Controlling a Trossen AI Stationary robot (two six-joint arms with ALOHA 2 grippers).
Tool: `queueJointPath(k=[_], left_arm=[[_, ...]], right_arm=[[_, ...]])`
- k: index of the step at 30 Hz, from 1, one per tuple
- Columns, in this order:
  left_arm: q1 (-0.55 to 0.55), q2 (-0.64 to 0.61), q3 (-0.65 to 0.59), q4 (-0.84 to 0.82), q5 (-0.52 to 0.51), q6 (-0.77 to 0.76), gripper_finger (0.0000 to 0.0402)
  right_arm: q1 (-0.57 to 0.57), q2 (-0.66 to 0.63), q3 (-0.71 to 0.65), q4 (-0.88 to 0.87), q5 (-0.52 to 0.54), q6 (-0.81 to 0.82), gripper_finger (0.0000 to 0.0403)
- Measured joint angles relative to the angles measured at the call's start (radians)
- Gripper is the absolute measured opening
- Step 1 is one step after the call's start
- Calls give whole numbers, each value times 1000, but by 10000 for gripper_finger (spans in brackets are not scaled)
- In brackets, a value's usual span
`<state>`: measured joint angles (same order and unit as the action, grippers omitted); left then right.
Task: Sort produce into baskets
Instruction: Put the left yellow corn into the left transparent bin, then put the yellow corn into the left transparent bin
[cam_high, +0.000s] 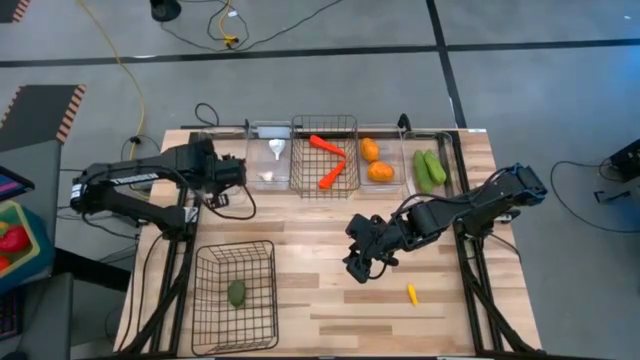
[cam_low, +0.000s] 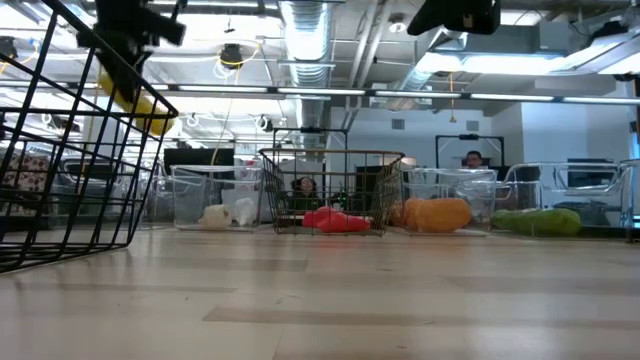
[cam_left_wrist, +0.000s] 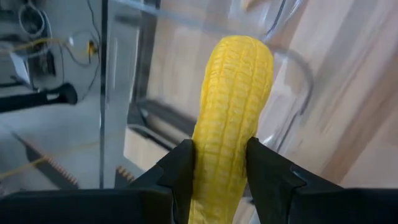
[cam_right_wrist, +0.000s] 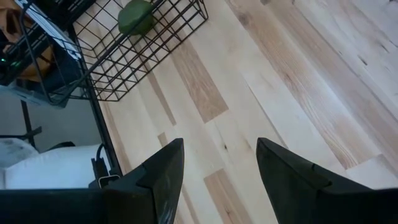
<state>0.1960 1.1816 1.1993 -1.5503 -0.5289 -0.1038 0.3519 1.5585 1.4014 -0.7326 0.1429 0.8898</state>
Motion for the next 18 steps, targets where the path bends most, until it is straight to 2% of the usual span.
queueJointPath(k=[4,10,18], left_arm=[[48,-3,-68,16,-3,47,127],[75,-2,-160,143,-36,89,150],[75,-2,-183,163,-44,104,209]], right_arm=[[0,0,0,4,0,0,228],[0,0,0,4,0,0,228],[0,0,0,3,0,0,228]])
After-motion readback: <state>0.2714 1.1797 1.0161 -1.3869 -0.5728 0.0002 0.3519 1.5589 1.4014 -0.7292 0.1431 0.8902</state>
